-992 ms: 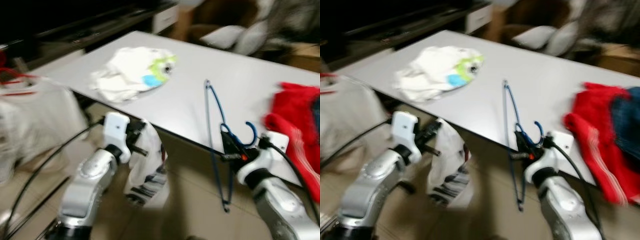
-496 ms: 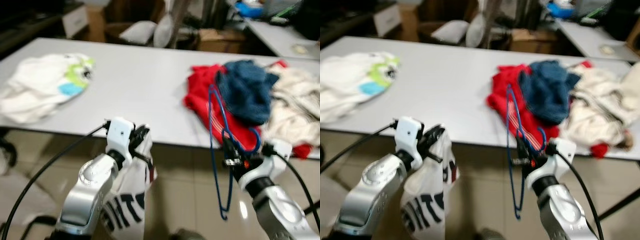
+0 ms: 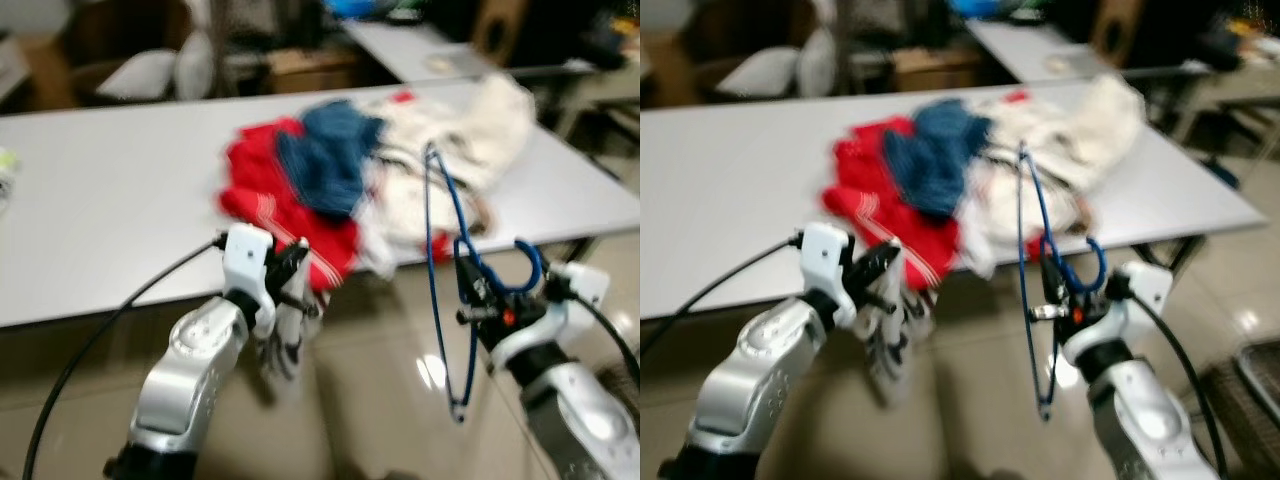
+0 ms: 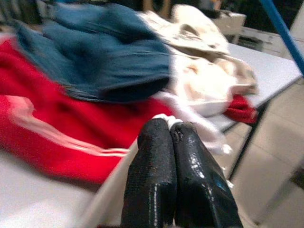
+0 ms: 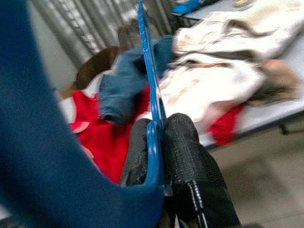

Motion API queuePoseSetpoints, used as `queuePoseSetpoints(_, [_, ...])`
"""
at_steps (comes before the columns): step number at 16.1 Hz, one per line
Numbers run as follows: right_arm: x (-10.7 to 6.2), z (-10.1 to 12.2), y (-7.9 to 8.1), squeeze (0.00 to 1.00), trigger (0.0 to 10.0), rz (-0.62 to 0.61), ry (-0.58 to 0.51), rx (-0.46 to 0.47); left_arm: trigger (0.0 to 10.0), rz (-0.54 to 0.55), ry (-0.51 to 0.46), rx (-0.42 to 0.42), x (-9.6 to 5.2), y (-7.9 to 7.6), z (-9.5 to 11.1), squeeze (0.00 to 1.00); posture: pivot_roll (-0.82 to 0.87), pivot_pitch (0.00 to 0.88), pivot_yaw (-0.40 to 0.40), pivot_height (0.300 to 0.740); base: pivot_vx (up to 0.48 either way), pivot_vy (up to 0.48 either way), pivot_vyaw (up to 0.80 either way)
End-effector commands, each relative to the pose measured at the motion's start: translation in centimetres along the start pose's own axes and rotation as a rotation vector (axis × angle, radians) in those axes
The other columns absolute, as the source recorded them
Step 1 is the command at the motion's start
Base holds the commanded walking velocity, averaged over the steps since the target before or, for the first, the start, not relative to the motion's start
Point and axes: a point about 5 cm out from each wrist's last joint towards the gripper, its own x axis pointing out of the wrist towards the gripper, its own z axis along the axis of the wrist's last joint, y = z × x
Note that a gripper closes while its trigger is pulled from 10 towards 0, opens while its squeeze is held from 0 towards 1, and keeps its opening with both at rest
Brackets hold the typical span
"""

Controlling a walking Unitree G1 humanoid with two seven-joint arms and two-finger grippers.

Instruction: Hang hanger

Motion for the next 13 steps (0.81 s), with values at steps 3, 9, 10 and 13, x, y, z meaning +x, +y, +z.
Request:
queuePoseSetpoints(3, [0.3,0.9,-0.1,0.00,10.0,0.086,0.002,-0.052,10.0,0.019,-0.073,0.007,-0.3,0.4,1.5,0.00,-0.13,0.000,0.020,0.740,0.000,0.000,0.00])
queuePoseSetpoints(9, [-2.0,3.3,-2.4,0.00,10.0,0.464,0.140,-0.259,10.0,-0.028,-0.103,0.077,-1.1,2.7,3.7,0.00,-0.13,0.000,0.024,0.740,0.000,0.000,0.00])
queuePoseSetpoints(10, [-2.4,3.6,-2.4,0.00,10.0,0.513,0.160,-0.273,10.0,-0.026,-0.100,0.088,-1.2,3.0,4.1,0.00,-0.13,0.000,0.024,0.740,0.000,0.000,0.00])
queuePoseSetpoints(13, [-3.9,4.9,-3.2,0.00,10.0,0.721,0.267,-0.355,10.0,-0.017,-0.212,0.074,0.1,4.2,8.7,0.00,-0.12,0.000,0.009,0.740,0.000,0.000,0.00])
